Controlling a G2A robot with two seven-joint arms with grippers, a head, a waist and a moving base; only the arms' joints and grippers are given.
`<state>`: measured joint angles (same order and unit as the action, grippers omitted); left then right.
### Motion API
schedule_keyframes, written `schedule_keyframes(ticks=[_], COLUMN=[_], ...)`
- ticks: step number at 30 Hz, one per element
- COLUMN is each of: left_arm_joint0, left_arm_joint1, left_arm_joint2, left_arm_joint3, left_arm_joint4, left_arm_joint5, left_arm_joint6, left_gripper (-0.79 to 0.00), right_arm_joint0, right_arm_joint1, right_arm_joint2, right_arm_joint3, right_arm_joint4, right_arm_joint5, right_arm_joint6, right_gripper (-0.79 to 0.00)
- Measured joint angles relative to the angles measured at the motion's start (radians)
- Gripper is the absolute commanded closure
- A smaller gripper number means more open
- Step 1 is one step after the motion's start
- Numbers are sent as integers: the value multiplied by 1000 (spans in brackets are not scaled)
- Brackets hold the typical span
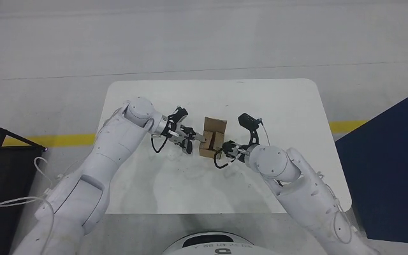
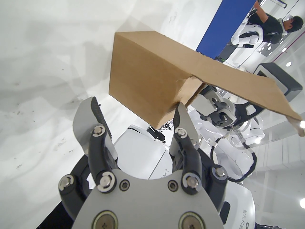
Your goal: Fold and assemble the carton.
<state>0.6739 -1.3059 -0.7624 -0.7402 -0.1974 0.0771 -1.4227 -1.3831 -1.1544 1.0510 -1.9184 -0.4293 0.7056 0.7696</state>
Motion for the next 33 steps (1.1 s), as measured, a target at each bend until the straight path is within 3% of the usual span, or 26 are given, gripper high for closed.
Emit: schedule_keyframes(ticks=[2,10,12,14,19,20,21,22,33], left_arm_joint0=[-5,-22,-27,-34,-51,-54,-57,-60,-84], left_arm_joint1=[-4,-15,-18,-21,-29,-31,-32,-34,-39], left_arm_joint2=[7,23,29,35,45,47,48,50,47], left_arm_joint3=[4,20,21,21,24,24,26,28,65], left_arm_joint4=[3,7,11,17,21,23,23,23,20], left_arm_joint5=[-1,-6,-6,-6,-9,-10,-11,-13,-39], left_arm_joint6=[3,4,3,0,-3,-4,-4,-4,-7], left_gripper=[-440,-314,-240,-25,0,-120,-409,-785,-785], right_arm_joint0=[13,41,45,50,58,59,61,63,73], right_arm_joint1=[-2,-2,-3,-5,-7,-7,-8,-8,1], right_arm_joint2=[-11,-35,-41,-47,-58,-61,-64,-67,-40], right_arm_joint3=[11,32,35,38,38,38,38,39,33], right_arm_joint4=[-6,-55,-61,-62,-68,-73,-79,-86,-168], right_arm_joint5=[4,21,22,23,15,12,10,7,-14], right_arm_joint6=[3,0,0,-1,-8,-10,-11,-14,-21], right_gripper=[-376,-376,-376,-379,-385,-385,-388,-388,-382])
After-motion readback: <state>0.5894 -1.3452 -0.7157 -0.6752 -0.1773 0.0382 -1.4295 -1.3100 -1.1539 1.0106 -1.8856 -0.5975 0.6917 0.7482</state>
